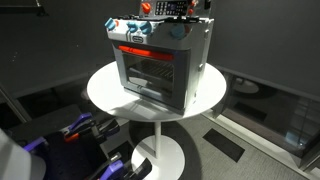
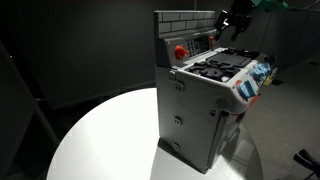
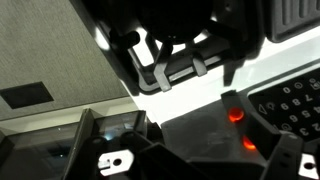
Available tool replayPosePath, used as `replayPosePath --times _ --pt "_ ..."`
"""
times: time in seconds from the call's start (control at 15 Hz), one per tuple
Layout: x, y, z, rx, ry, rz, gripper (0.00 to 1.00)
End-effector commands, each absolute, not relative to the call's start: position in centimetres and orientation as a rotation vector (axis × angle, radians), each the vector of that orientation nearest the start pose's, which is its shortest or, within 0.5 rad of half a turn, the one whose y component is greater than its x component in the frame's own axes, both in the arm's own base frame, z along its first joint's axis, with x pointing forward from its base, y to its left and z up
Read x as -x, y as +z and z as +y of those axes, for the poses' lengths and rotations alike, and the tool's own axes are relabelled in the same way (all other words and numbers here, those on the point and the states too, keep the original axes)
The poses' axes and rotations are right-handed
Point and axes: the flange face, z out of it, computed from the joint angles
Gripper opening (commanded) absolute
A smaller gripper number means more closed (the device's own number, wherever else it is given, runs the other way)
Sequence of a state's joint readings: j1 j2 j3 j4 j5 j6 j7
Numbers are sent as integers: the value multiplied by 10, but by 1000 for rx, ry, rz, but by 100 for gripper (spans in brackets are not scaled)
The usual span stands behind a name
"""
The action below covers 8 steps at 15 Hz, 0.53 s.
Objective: Press the top button on the right
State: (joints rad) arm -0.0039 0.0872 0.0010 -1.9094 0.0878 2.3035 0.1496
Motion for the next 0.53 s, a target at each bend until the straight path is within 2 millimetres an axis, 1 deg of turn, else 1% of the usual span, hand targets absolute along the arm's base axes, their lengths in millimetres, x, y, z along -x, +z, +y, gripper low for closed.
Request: replayPosePath --times 0.0,0.27,0.33,0.47 --pt "-627 486 2 2988 -452 314 100" --pt "-639 486 3 2987 -473 287 100" --pt "-641 486 3 2990 -473 283 100" --pt "-638 489 5 2995 -452 271 100"
